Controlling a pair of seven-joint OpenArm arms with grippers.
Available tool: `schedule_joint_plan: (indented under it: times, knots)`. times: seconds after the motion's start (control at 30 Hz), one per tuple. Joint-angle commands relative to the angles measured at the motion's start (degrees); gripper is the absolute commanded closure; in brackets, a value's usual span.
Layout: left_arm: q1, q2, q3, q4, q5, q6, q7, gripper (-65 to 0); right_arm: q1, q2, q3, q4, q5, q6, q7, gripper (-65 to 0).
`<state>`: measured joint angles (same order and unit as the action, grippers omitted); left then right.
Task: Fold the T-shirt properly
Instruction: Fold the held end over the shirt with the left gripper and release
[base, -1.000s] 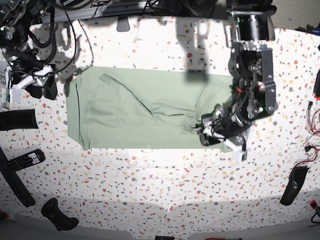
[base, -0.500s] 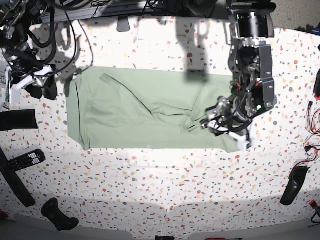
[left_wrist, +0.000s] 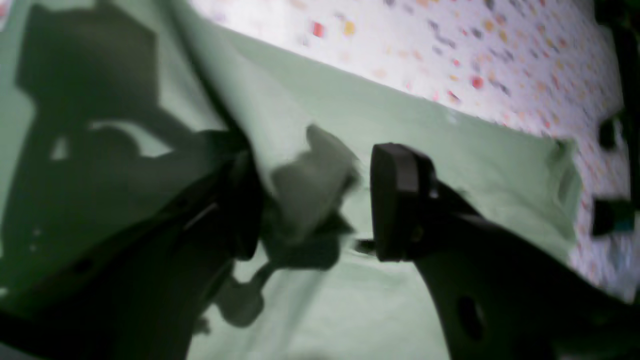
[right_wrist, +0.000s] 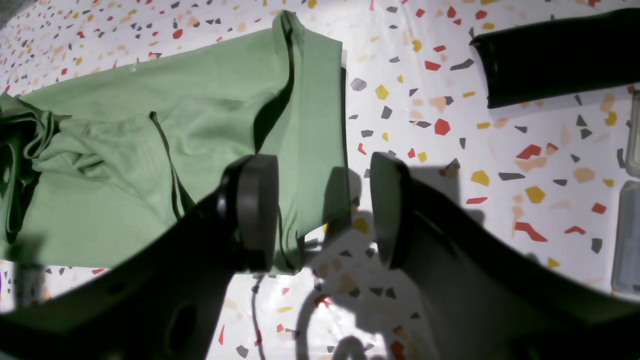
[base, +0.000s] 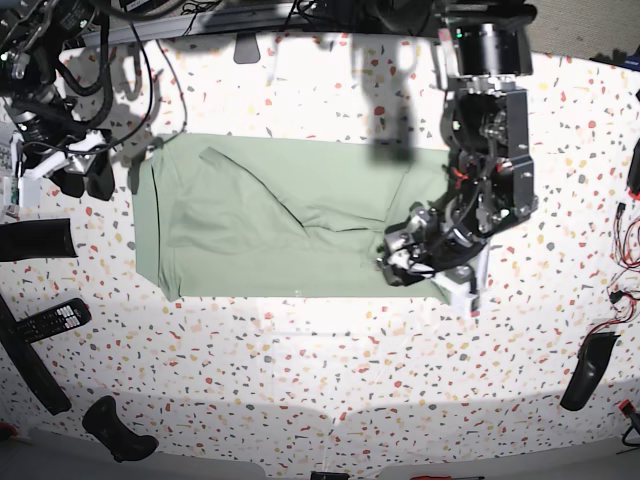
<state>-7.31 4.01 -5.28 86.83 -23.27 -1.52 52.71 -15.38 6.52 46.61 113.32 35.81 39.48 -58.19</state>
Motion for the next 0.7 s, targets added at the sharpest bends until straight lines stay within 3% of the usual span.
schedule_joint_plan:
  times: [0.0,0.2,0.33,0.4,0.5,0.6,0.67]
  knots:
    - [-1.14,0.61,0.17,0.9,-0.5,-0.17,-0.87,-31.1,0.31,0.76,0.2,1.11,0.87,0.52,1.14,-29.0]
    - [-1.29,0.74,0.17,0.9,0.72,1.11,-4.5,-31.1,0.31,0.76,0.2,1.11,0.87,0.52,1.14,-29.0]
    - [-1.95,2.03,0.17,-0.09,0.7,0.52,-10.27,-31.1,0.31,0.76,0.2,1.11,0.85,0.52,1.11,-29.0]
    - [-3.37,2.12,0.24,-1.81,0.83,-5.53,-9.11,-31.1,0.31,0.76,0.2,1.11,0.85,0.52,1.11,-29.0]
    - [-5.77,0.46,0.31,-2.21,2.56,-15.5,-1.05,-31.1,0.31,0.76,0.2,1.11,0.85,0.52,1.07,-29.0]
    - [-6.82,-3.74,0.9,-1.05,-3.34,-22.75,5.64,-31.1,0.31,0.76,0.2,1.11,0.83,0.52,1.07,-29.0]
    - [-6.08,-6.54,0.98,1.44,-8.13,-25.77,9.01,-31.1,0.31,0.76,0.2,1.11,0.85,0.52,1.14,-29.0]
